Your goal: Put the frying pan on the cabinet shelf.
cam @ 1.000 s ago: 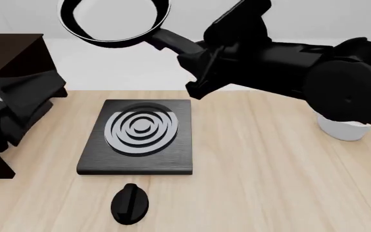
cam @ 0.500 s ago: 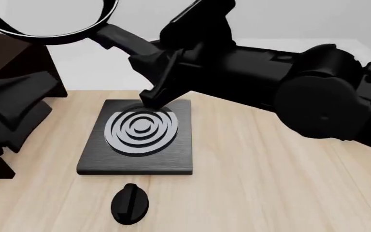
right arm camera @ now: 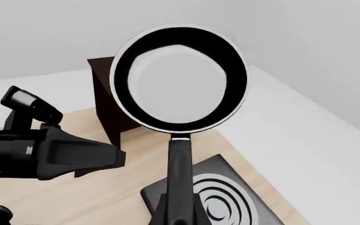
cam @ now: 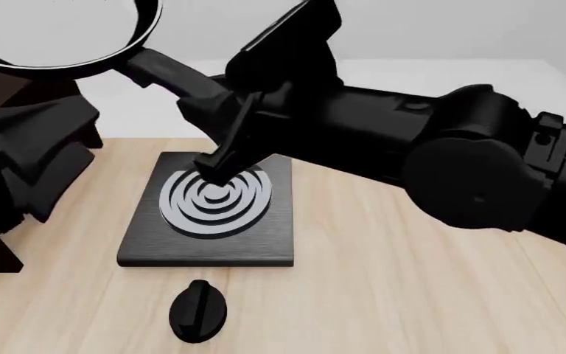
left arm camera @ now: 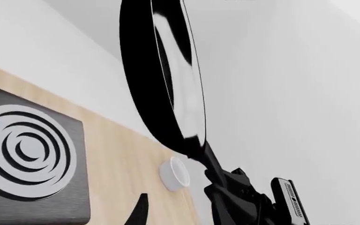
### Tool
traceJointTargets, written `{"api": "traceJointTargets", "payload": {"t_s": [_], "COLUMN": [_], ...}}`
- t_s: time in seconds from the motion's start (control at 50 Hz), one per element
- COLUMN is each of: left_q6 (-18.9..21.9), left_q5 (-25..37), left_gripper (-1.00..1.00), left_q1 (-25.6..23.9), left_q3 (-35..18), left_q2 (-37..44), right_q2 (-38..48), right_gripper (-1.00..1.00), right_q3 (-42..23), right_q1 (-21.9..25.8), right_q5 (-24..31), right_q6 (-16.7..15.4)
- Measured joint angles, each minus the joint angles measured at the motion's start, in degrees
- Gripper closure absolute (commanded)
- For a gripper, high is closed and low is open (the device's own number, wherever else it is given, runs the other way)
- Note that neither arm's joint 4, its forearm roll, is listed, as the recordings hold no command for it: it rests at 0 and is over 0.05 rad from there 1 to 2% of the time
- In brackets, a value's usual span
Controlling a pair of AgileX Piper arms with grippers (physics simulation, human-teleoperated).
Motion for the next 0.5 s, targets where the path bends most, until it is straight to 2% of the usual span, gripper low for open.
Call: {"api": "traceJointTargets", "payload": {"t_s": [0.5], "left_q6": [-0.92], "left_q5": [-3.67], "left_gripper": [-1.00], "left_q1": [-1.67], "left_q3": [-2.08], "left_q2": [3.91], "right_q2": [-0.68], "right_gripper": [1.00], "right_q3": [2.15], "right_q1": [0.71], "right_q5": [-1.01], "right_q6": [0.45]}}
